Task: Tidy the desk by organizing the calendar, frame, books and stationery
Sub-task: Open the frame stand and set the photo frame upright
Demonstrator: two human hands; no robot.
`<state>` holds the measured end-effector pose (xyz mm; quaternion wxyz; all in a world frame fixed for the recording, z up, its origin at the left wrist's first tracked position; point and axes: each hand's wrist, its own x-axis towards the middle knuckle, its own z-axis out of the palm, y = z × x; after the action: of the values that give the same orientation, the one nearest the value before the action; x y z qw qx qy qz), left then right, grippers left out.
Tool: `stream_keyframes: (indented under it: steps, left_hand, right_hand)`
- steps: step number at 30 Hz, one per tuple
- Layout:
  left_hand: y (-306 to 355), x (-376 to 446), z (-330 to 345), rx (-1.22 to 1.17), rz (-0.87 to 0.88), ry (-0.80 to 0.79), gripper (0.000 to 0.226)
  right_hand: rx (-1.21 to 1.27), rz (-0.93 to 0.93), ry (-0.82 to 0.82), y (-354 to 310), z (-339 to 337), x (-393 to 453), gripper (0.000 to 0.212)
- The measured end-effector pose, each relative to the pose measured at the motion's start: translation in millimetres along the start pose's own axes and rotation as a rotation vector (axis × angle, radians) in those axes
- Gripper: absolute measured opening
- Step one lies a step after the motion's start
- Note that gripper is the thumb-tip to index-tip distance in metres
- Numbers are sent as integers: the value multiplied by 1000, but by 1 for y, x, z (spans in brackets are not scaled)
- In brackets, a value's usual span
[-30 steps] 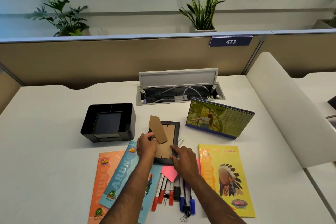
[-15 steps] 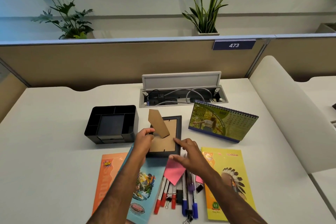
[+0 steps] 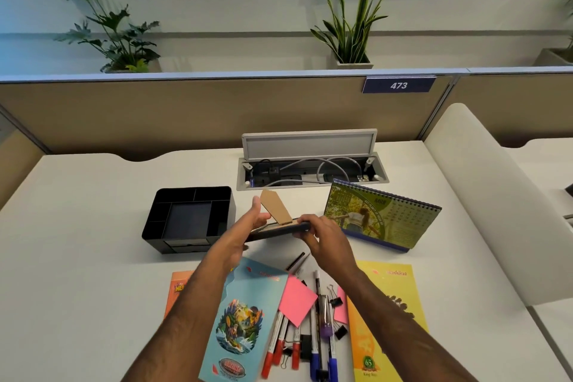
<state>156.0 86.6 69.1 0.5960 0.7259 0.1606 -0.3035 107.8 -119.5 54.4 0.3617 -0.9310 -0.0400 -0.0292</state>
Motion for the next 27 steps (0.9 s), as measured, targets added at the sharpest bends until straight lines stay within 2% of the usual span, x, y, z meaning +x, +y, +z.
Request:
stream_keyframes:
  steps: [2,5,6,9,11,18,27]
  left_hand:
    - [16,3,-6,17,16,-34,92]
    - [34,12,-16,0,32,-48,82]
    - [36,15,-19,-12,40,-46,81]
    - [43,28,-27,-37,87,-51,100]
    - [49,32,-29,-36,95,-85,110]
    - [62,50,-25,-92,25,-35,111]
    - [63,74,-26,-134,-66,-21,122]
  right_hand:
    - [50,21,-7,1,1,14,19]
    - [69,40,-37,4,2,33,18]
    - [62,58,-53,5,2,36,20]
    - [54,96,-80,2,1,50,38]
    - [52,123,-100,-1,2,59,42]
    - [62,218,-10,-7,14,87,25]
    - [20,245,102,-9,29,106,31]
